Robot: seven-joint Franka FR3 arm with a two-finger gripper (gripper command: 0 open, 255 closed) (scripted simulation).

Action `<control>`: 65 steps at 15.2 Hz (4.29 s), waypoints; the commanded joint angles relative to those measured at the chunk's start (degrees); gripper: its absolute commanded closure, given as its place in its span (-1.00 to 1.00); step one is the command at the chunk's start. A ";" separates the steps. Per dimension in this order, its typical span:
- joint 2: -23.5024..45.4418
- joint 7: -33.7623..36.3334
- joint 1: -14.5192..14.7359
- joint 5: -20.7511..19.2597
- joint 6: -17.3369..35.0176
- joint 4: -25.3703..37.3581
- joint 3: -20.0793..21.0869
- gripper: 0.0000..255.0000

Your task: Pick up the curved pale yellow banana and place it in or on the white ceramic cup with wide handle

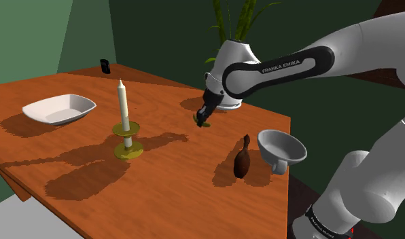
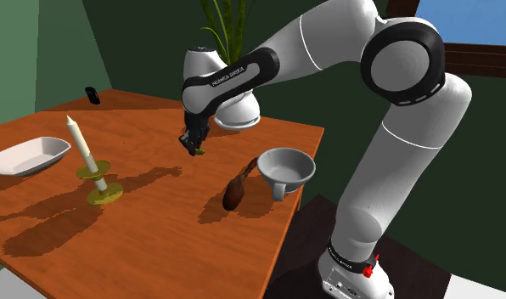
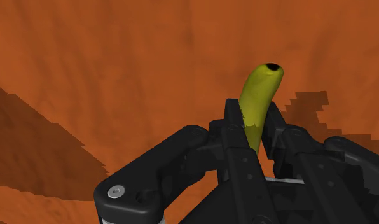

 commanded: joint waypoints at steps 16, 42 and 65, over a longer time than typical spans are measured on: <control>-3.05 0.32 -0.19 -0.14 -13.22 10.15 -0.37 1.00; -58.51 -9.60 -3.14 -2.00 -34.10 -25.13 -10.20 1.00; -67.03 -11.06 -4.39 -3.32 -30.03 -37.82 -11.74 -1.00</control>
